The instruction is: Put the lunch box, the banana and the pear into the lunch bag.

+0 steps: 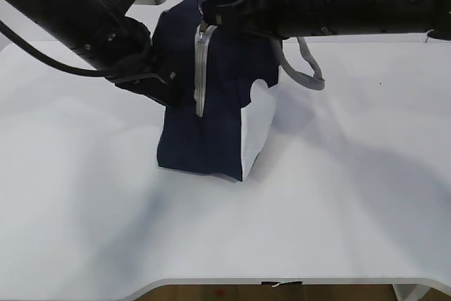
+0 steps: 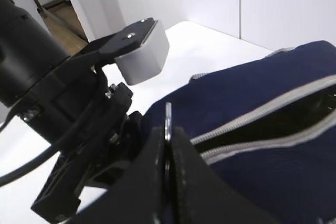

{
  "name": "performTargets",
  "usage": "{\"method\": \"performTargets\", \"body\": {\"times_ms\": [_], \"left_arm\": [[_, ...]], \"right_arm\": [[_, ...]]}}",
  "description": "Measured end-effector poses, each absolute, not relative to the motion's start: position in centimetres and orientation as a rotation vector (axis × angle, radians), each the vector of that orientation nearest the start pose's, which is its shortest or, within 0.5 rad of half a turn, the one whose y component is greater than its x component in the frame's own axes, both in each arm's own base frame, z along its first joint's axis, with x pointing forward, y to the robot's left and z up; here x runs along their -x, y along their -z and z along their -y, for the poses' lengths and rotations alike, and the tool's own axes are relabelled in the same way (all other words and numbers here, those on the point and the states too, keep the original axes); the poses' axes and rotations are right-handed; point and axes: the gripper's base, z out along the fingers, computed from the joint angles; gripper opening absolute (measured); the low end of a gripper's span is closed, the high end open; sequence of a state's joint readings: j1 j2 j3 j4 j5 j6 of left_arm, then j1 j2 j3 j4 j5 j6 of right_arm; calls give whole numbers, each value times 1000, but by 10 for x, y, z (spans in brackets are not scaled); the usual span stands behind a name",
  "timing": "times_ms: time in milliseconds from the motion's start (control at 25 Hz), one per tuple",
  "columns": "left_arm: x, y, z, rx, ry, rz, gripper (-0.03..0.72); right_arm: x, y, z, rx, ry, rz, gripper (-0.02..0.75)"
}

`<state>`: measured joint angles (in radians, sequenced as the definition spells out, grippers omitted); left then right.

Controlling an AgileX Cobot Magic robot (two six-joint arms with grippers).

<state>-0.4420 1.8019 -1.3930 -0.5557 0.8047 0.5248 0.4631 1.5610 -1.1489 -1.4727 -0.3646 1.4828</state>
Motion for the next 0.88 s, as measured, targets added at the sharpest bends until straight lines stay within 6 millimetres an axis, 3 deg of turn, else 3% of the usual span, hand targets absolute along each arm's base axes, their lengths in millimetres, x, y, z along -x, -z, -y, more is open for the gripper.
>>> {"method": "performTargets", "body": {"times_ms": [120,400,880], "left_arm": [[-338,-257,197,-876,597,-2475,12],[-337,-256,195,-903,568,-2479,8],[-333,-254,194,-965,554,-2514,6]], "right_arm": [[-312,-328,-192,696,-643,-1749,6],[-319,-336,-188,742,-492,-1716,6],[-334,-338,-182,656,-314,-1727,6]]}}
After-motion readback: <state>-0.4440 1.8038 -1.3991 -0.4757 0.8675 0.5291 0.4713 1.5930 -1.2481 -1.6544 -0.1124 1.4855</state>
